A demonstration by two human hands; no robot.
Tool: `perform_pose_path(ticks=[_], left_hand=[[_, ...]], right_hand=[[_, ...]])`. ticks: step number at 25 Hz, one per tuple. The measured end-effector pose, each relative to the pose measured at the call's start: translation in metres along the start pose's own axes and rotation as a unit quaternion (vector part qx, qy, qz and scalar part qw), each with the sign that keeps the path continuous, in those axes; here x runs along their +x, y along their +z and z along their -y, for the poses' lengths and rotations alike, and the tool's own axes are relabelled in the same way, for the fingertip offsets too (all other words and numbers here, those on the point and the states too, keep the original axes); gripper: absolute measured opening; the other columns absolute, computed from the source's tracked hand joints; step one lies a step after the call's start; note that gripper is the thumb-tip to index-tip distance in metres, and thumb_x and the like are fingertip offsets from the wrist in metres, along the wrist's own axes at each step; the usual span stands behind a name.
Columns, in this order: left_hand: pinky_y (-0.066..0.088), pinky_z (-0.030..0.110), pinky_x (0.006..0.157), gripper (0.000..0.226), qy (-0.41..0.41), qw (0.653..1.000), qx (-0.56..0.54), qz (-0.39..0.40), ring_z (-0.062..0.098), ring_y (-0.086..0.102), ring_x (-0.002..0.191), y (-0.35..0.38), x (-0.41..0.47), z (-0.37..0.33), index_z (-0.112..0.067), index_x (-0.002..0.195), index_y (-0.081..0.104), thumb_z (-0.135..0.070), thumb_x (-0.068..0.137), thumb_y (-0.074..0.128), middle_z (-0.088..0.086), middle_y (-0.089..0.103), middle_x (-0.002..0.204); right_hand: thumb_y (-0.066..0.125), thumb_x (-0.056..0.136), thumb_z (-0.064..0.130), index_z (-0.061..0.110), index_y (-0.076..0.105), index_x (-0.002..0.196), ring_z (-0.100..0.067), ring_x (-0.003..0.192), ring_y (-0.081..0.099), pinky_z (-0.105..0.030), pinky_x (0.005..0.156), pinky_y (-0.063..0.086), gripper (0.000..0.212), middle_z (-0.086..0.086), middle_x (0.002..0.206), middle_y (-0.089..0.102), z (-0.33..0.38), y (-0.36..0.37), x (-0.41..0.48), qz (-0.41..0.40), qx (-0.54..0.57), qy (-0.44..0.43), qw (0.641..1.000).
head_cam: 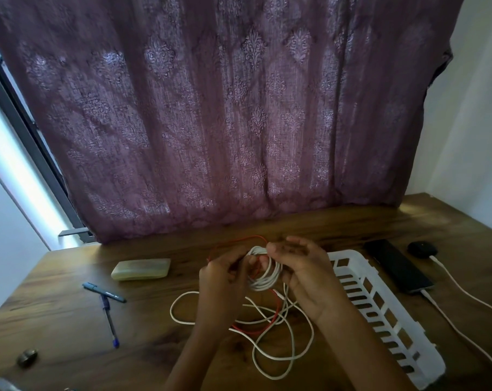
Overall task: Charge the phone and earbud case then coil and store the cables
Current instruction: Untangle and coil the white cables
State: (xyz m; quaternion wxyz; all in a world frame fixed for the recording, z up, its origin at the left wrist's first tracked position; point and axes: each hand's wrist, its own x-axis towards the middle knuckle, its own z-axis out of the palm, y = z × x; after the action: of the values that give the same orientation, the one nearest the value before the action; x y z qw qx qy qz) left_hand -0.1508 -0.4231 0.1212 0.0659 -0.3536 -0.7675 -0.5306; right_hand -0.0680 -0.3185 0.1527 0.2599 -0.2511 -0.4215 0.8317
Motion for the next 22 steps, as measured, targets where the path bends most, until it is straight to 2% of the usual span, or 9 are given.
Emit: perform_pose_path(ticks=[2,5,8,12,14,16,18,20,22], left_hand=[[0.047,0.012,0.056,0.021,-0.017,1.0,-0.01,0.012,-0.005,0.064,0.067,0.0,-0.002,0.0,-0.028,0.09,0.07,-0.009,0.087,0.061,-0.021,0.067,0.069],[0.047,0.011,0.06,0.033,-0.015,0.996,-0.043,0.083,-0.005,0.065,0.073,-0.005,-0.002,-0.004,-0.038,0.095,0.06,-0.007,0.085,0.061,-0.02,0.068,0.076],[0.048,0.012,0.07,0.035,0.062,0.987,-0.03,0.144,-0.007,0.063,0.083,-0.008,0.002,-0.008,-0.028,0.107,0.064,-0.002,0.085,0.059,-0.02,0.069,0.086],[0.053,0.026,0.066,0.016,-0.008,0.996,0.011,0.085,0.007,0.065,0.065,-0.004,0.008,-0.008,-0.023,0.091,0.074,-0.012,0.082,0.066,-0.011,0.069,0.066],[0.05,0.017,0.064,0.011,-0.034,0.999,0.021,0.033,0.003,0.065,0.069,-0.004,0.008,-0.008,-0.023,0.086,0.075,-0.015,0.08,0.07,-0.017,0.067,0.065],[0.044,0.009,0.061,0.008,-0.062,0.998,0.017,-0.018,-0.003,0.064,0.067,-0.004,0.009,-0.008,-0.024,0.083,0.075,-0.018,0.078,0.072,-0.02,0.066,0.065],[0.042,0.003,0.06,0.008,-0.07,0.996,0.003,-0.055,-0.007,0.063,0.066,-0.004,0.008,-0.007,-0.023,0.082,0.076,-0.018,0.077,0.073,-0.02,0.066,0.066],[0.041,0.001,0.059,0.007,-0.069,0.995,-0.012,-0.074,-0.012,0.061,0.066,-0.002,0.007,-0.009,-0.021,0.08,0.075,-0.016,0.077,0.073,-0.023,0.064,0.064],[0.04,0.0,0.058,0.009,-0.057,0.995,-0.022,-0.083,-0.013,0.06,0.064,0.001,0.003,-0.012,-0.023,0.077,0.074,-0.014,0.076,0.074,-0.023,0.063,0.062]], right_hand=[[0.063,0.076,-0.01,0.002,0.049,0.108,-0.019,0.06,0.07,-0.025,0.051,0.056,0.037,-0.013,0.068,0.071,0.002,0.0,0.001,0.025,0.081,0.065,0.994],[0.061,0.078,-0.01,0.002,0.05,0.104,-0.018,0.055,0.065,-0.022,0.046,0.053,0.032,-0.013,0.063,0.067,0.002,0.0,0.002,0.046,0.078,0.083,0.992],[0.063,0.077,-0.007,0.001,0.051,0.108,-0.015,0.05,0.061,-0.021,0.044,0.051,0.034,-0.012,0.07,0.063,0.004,-0.002,0.002,0.071,0.022,0.052,0.996],[0.066,0.081,0.007,0.009,0.055,0.104,-0.015,0.066,0.068,-0.024,0.056,0.055,0.025,-0.01,0.089,0.066,0.003,-0.007,0.003,0.096,-0.173,-0.041,0.979],[0.067,0.082,0.029,0.021,0.06,0.095,-0.009,0.088,0.065,-0.029,0.075,0.056,0.017,0.004,0.096,0.067,-0.001,-0.014,0.006,0.035,-0.382,-0.222,0.896],[0.058,0.082,0.049,0.025,0.065,0.095,-0.008,0.107,0.057,-0.043,0.098,0.044,0.028,0.012,0.106,0.064,-0.009,-0.027,0.01,-0.044,-0.528,-0.424,0.735],[0.052,0.081,0.057,0.022,0.071,0.092,-0.017,0.121,0.049,-0.054,0.112,0.016,0.041,0.007,0.113,0.065,-0.019,-0.035,0.012,-0.098,-0.6,-0.521,0.599],[0.053,0.079,0.056,0.024,0.072,0.087,-0.016,0.12,0.047,-0.056,0.112,0.008,0.039,0.008,0.107,0.068,-0.033,-0.037,0.009,-0.124,-0.62,-0.524,0.571],[0.055,0.078,0.052,0.024,0.072,0.083,-0.011,0.108,0.049,-0.053,0.106,0.023,0.033,0.01,0.093,0.068,-0.043,-0.035,0.007,-0.141,-0.589,-0.504,0.616]])
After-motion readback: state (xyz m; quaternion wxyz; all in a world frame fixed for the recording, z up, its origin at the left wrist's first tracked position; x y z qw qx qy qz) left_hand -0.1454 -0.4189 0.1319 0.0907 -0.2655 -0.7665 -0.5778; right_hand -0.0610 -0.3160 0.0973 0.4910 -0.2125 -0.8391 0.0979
